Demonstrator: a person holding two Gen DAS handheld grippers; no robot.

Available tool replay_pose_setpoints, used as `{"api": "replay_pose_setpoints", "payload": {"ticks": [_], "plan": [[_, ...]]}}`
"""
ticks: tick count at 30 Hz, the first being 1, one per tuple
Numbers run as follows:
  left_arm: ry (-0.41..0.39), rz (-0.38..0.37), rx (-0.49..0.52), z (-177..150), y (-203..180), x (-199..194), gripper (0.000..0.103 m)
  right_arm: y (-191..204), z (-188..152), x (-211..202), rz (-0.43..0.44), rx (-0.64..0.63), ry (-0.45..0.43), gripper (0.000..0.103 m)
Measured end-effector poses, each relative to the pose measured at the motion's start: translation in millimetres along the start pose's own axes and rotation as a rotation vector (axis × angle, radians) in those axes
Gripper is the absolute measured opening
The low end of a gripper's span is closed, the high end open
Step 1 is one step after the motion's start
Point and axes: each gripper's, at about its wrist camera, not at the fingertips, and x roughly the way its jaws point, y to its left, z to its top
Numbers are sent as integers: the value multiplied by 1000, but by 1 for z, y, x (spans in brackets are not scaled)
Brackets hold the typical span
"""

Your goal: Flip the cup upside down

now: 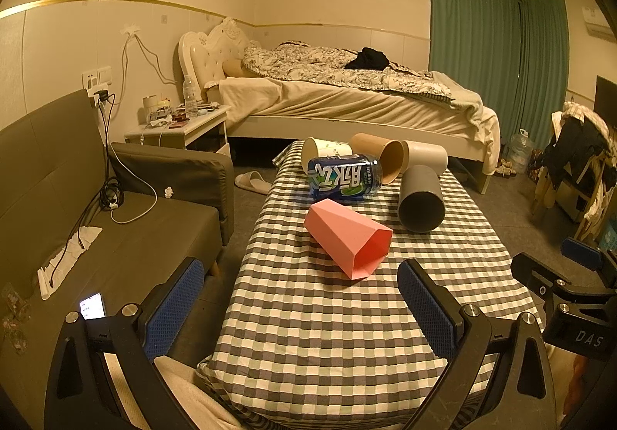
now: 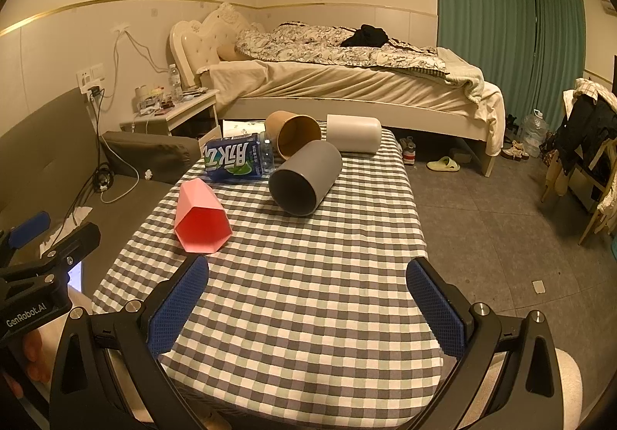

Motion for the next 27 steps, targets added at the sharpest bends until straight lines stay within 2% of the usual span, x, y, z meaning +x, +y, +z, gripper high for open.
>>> {"api": "replay_pose_setpoints", "payload": {"ticks": [14,20,23,27], "plan": [[21,1,12,-2,-5,8,103,4,7,2,16,-17,20,103],[47,7,-14,5,0,15,103,6,16,8,35,-35,33,103],[78,29,-35,14,7,25,103,7,29,15,63,-74,47,103],[124,73,-59,25,21,46,103,7,62,35,79,-207,69,103]]}}
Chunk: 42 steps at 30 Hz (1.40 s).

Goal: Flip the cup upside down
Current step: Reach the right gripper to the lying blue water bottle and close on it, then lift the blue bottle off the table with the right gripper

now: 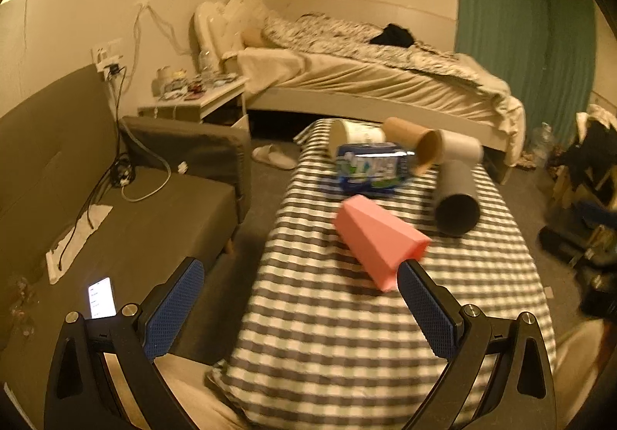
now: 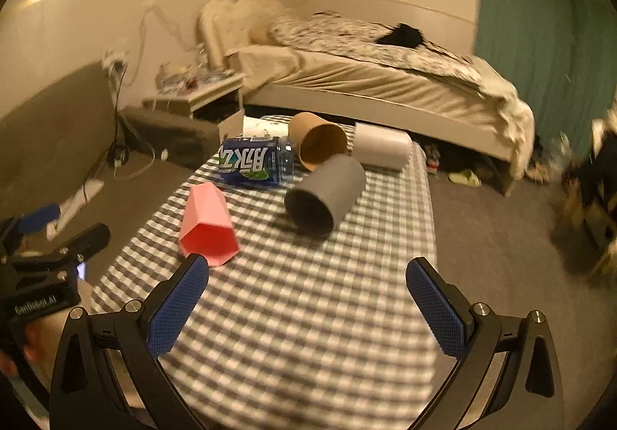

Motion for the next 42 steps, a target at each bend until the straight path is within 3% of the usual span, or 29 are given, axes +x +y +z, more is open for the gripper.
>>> {"api": "replay_pose_setpoints", "payload": {"ticks": [8,11,16,22,31,38,42], "plan": [[32,53,-39,35,24,53,103,18,81,68,16,-406,43,103],[32,77,-26,48,28,71,103,43,94,104,60,-566,79,103],[56,106,-30,55,40,102,103,72,99,164,111,-707,147,103],[124,94,-61,45,49,125,103,89,100,221,127,-793,210,102],[157,69,-52,42,47,136,103,96,107,263,156,-836,251,101],[149,68,-65,42,49,133,103,104,104,273,123,-876,282,86],[136,66,-88,43,50,123,103,98,116,249,98,-809,255,83]]}}
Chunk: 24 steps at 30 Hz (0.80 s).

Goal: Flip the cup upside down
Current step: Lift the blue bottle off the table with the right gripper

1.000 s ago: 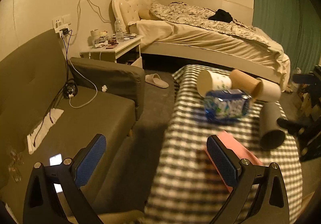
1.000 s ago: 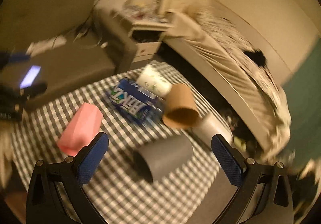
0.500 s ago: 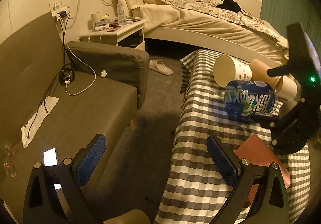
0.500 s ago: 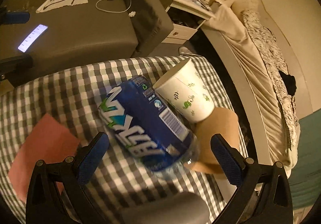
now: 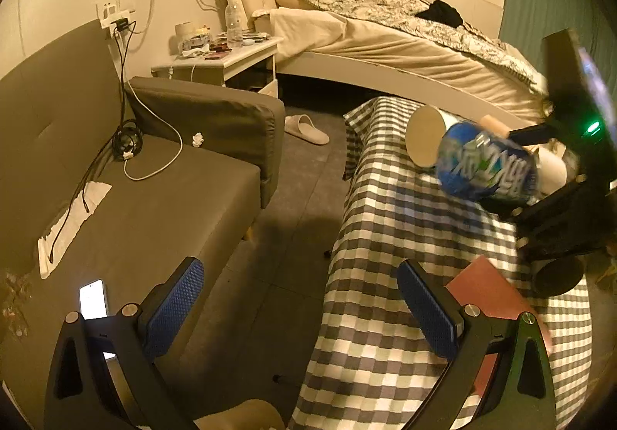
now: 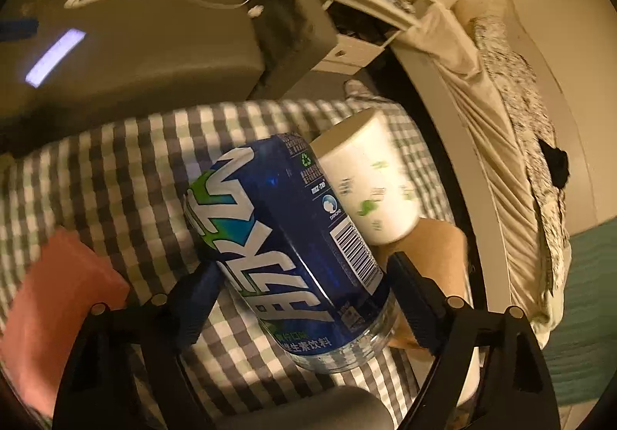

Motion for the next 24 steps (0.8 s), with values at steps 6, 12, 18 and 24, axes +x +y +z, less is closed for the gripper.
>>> {"api": "replay_pose_setpoints", "payload": {"ticks": [6,12,18,24], "plan": [[-64,-11,-5,1,-4,-41,103,-16,-20,-78,22,242,14,77],[-131,-53,5,-11,-8,-93,103,7,-73,-145,112,560,66,75],[-153,-75,38,-39,-18,-123,103,53,-144,-171,157,864,92,74],[-139,-75,93,-69,-33,-127,103,92,-180,-153,175,1086,132,73]]}}
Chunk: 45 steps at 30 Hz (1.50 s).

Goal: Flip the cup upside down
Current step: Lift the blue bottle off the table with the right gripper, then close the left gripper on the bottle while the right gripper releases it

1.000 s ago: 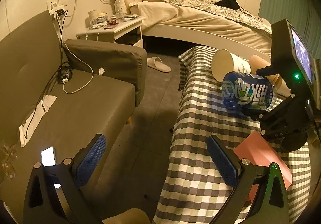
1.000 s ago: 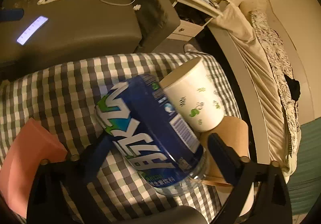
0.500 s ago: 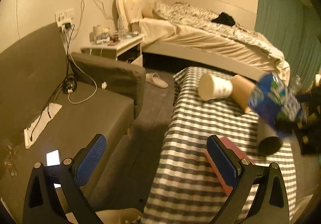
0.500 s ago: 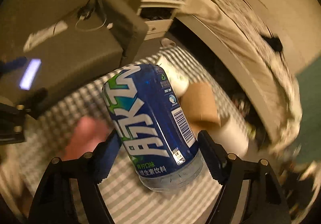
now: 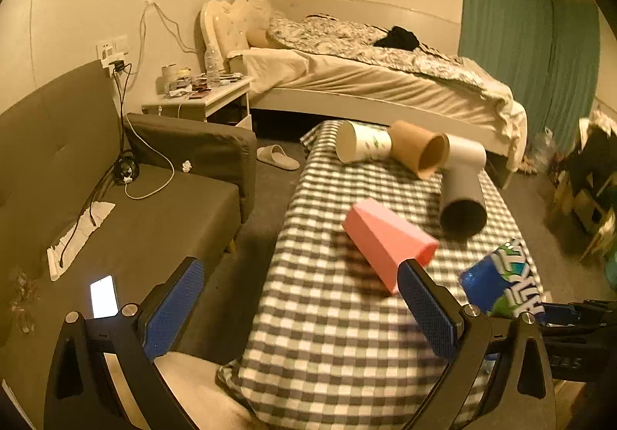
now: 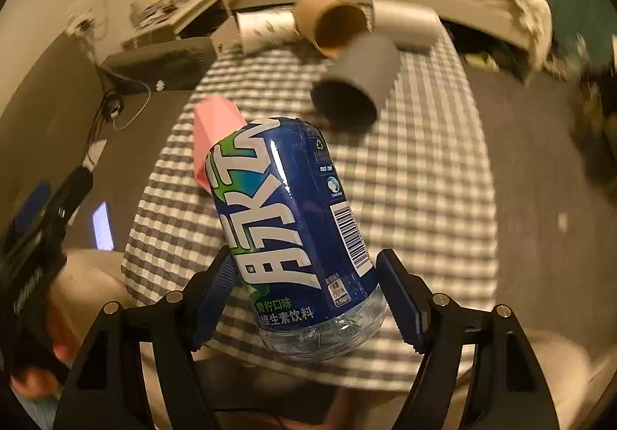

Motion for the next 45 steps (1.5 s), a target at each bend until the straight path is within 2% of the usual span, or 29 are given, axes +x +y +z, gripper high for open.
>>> {"api": "replay_pose_setpoints", "payload": {"ticks": [7,14,17,20,24,27,30,33,36,41,45], "plan": [[-9,20,1,-6,-2,3,103,-8,4,24,-8,59,9,73],[27,22,-19,-9,0,13,103,-16,16,35,-24,105,-3,71],[29,19,-14,-10,-1,13,103,-21,19,38,4,124,-14,71],[48,7,-8,-11,-4,15,103,-25,18,37,61,122,-48,72],[39,-13,1,-12,-12,10,103,-28,10,15,63,79,-146,82],[23,-11,24,-15,-25,2,103,-39,5,-9,57,60,-233,89],[15,-23,15,-19,-41,-7,103,-58,-4,-39,8,53,-337,90],[30,-59,-7,-23,-61,-11,103,-82,-13,-60,-48,75,-409,90],[43,-77,13,-25,-86,-13,103,-105,-22,-71,-81,110,-458,90],[61,-136,34,-30,-129,-11,103,-143,-36,-65,-92,195,-463,90],[103,-147,36,-37,-154,4,103,-170,-41,-58,-104,247,-450,90]]}}
